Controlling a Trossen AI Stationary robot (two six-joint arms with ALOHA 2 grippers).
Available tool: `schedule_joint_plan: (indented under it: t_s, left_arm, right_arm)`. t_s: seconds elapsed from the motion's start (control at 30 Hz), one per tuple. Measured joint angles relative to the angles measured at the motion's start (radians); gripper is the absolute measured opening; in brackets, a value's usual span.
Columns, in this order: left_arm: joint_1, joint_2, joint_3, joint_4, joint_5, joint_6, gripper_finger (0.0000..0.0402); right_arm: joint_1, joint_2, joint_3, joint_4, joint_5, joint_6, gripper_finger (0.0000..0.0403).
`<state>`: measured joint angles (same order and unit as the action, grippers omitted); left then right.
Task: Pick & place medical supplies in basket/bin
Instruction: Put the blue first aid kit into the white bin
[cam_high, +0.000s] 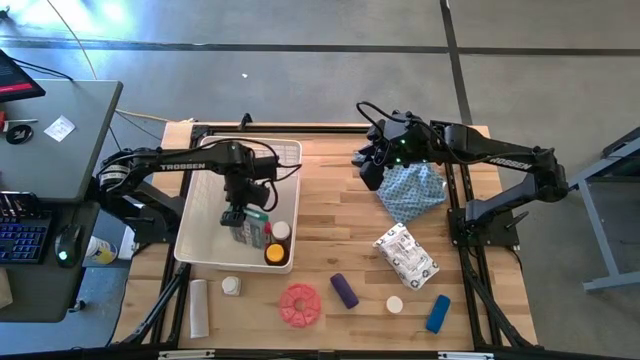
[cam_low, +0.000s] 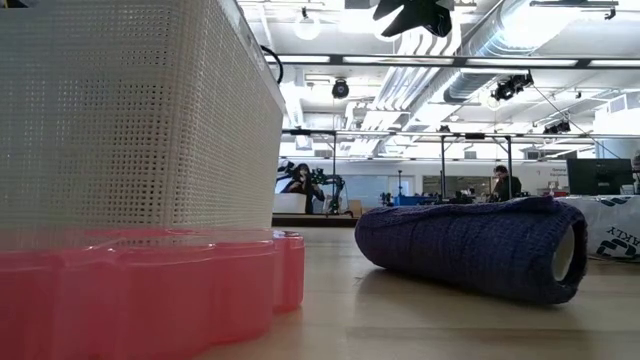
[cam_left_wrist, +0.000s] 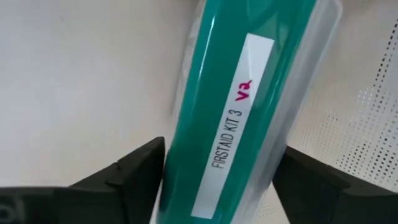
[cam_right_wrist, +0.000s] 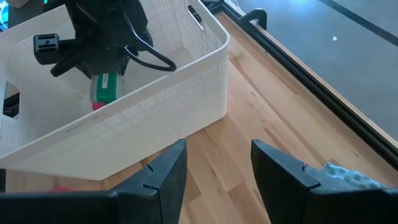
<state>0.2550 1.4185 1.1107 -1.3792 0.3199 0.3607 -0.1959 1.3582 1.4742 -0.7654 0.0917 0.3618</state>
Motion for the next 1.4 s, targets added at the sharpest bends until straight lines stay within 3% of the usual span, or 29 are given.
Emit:
schedule_joint_plan:
  t_s: [0.2, 0.33, 0.63, 1.2, 1.4]
  left_arm:
    - [0.0, 0.0, 0.0, -0.006, -0.001, 0.0, 0.0248]
    - [0.0, 0.0, 0.0, -0.022, -0.004, 0.0, 0.0242]
    - [0.0, 0.0, 0.002, -0.049, -0.154, -0.003, 0.0288]
    - [0.0, 0.0, 0.001, 0.011, -0.233, -0.03, 0.0357]
    - [0.0, -0.002, 0.001, 0.066, -0.214, -0.045, 0.0346]
  right_arm:
    - [0.0, 0.0, 0.0, 0.0, 0.0, 0.0, 0.0169]
    - [0.0, 0.0, 0.0, 0.0, -0.005, 0.0, 0.0169]
    - [0.0, 0.0, 0.0, 0.0, -0.005, 0.001, 0.0169]
    - [0.0, 0.0, 0.0, 0.0, -0.045, 0.023, 0.0169]
    - [0.0, 0.0, 0.0, 0.0, -0.039, 0.023, 0.0169]
